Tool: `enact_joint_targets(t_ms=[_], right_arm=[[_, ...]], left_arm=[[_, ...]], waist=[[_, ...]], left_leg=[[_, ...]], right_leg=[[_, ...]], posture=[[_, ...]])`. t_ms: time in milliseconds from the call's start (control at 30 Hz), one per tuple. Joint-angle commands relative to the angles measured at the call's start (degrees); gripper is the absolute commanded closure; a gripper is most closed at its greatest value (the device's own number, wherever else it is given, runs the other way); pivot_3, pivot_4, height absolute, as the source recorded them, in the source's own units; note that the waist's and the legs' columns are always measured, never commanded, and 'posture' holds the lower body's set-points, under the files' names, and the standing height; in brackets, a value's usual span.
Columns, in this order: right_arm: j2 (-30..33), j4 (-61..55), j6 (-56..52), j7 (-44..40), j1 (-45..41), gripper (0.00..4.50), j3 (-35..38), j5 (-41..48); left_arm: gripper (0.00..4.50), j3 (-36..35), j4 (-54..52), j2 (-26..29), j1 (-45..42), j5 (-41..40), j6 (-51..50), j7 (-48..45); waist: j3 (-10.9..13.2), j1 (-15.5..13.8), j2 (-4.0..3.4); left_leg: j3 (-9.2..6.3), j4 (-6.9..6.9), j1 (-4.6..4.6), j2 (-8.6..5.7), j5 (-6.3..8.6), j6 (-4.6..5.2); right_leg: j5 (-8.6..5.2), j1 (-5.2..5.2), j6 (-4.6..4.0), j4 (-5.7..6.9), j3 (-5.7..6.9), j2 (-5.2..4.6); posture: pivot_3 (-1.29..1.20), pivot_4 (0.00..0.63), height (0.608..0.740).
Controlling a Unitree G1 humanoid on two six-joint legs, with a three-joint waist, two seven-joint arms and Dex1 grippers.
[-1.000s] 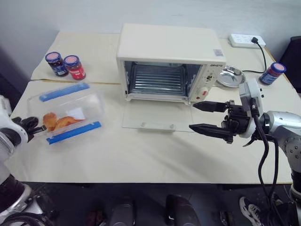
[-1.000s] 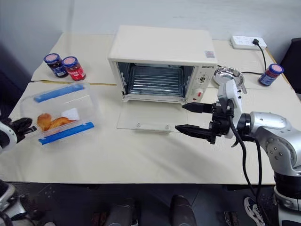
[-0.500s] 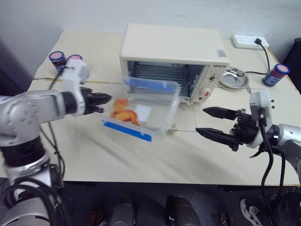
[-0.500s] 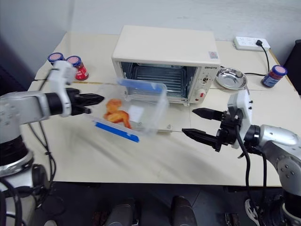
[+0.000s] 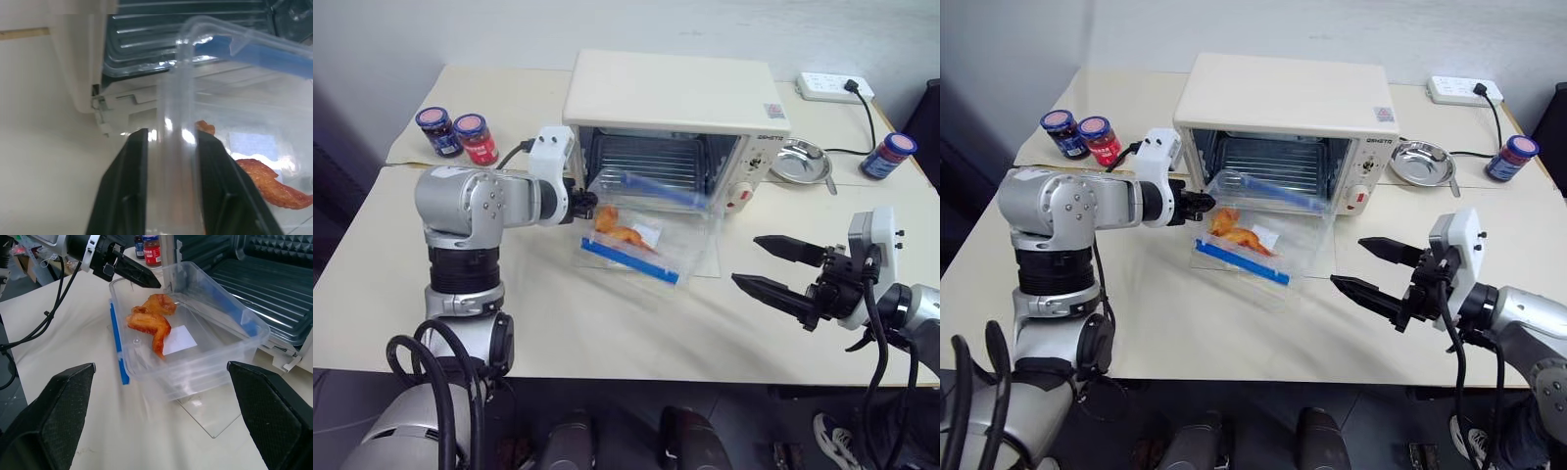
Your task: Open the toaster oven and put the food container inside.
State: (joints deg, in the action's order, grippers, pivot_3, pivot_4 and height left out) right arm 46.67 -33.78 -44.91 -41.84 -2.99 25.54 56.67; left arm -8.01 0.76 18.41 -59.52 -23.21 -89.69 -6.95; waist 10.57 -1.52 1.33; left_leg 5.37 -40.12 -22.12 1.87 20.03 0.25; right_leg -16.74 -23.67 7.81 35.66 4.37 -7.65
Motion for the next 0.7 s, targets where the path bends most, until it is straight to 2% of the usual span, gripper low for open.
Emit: enact_joint_targets(t_ms=[33, 267, 400, 433, 500, 633, 667, 700], right_arm=[[0.3, -1.1, 1.9, 0.1, 0.5, 0.0, 2.0, 0.0], [2.1, -0.1, 1.8, -1.4, -0.4, 0.0, 1.4, -0.3], [2.7, -1.3, 0.2, -1.8, -2.1, 0.0, -0.2, 3.0], [2.8, -1.4, -0.1, -1.8, -2.4, 0.39, -0.5, 3.8], [2.6, -2.0, -0.5, -1.8, -2.9, 0.84, -1.5, 4.9], [2.2, -3.7, -1.3, -2.0, -3.5, 2.26, -5.4, 6.4], [1.9, -4.1, -1.2, -2.0, -3.6, 2.63, -7.0, 5.9], [1.7, -4.5, -1.0, -2.0, -3.8, 2.94, -8.6, 5.0]], left_arm=[[2.17, -2.0, -3.0, -0.1, -0.7, -0.3, 1.0, -1.2], [2.17, -13.9, -10.6, 1.4, -0.2, -7.4, 0.8, -8.3], [2.17, -20.2, -16.4, 8.7, 4.7, -19.6, 2.9, -23.1], [2.55, -20.7, -16.9, 10.1, 5.8, -21.7, 3.3, -25.6], [2.97, -19.3, -17.2, 14.6, 9.8, -24.4, 5.9, -31.9], [4.26, -11.0, -18.4, 23.5, 19.4, -24.7, 14.9, -44.3], [4.5, -8.4, -19.1, 25.4, 21.7, -23.9, 18.2, -47.4], [4.5, -6.1, -19.5, 26.9, 23.3, -23.0, 20.8, -49.9]], waist=[[0.0, 0.0, 0.0], [0.0, 0.1, 0.0], [0.0, 0.4, -0.01], [0.0, 0.6, -0.03], [0.0, 0.5, -0.03], [0.0, 0.2, -0.03], [0.0, 0.0, -0.03], [0.0, -0.1, -0.03]], left_leg=[[-0.01, 0.01, 0.01, 0.0, 0.0, -0.01], [-0.02, 0.02, 0.0, 0.01, -0.01, -0.02], [-0.01, 0.03, 0.02, 0.03, -0.01, -0.02], [-0.01, 0.05, 0.03, 0.05, -0.01, -0.04], [-0.05, 0.05, 0.03, 0.06, -0.02, -0.06], [-0.03, 0.02, 0.06, 0.04, -0.02, -0.06], [-0.04, 0.01, 0.07, 0.03, -0.02, -0.05], [-0.06, -0.02, 0.05, 0.01, -0.03, -0.04]], right_leg=[[0.0, 0.0, 0.0, 0.01, 0.0, 0.0], [0.0, -0.01, 0.0, 0.0, 0.0, 0.0], [0.0, -0.01, 0.0, 0.01, -0.01, 0.01], [0.0, -0.02, -0.01, 0.01, -0.01, 0.02], [-0.01, -0.02, -0.02, 0.02, 0.03, 0.03], [-0.01, 0.03, -0.02, 0.0, 0.01, 0.01], [-0.01, 0.05, -0.02, -0.01, 0.01, 0.02], [-0.01, 0.07, -0.02, -0.01, 0.02, 0.0]], posture=[[0.0, 0.15, 0.74], [0.0, 0.15, 0.74], [0.0, 0.15, 0.74], [0.0, 0.15, 0.74], [0.0, 0.15, 0.74], [0.0, 0.15, 0.74], [0.0, 0.15, 0.74], [0.0, 0.15, 0.74]])
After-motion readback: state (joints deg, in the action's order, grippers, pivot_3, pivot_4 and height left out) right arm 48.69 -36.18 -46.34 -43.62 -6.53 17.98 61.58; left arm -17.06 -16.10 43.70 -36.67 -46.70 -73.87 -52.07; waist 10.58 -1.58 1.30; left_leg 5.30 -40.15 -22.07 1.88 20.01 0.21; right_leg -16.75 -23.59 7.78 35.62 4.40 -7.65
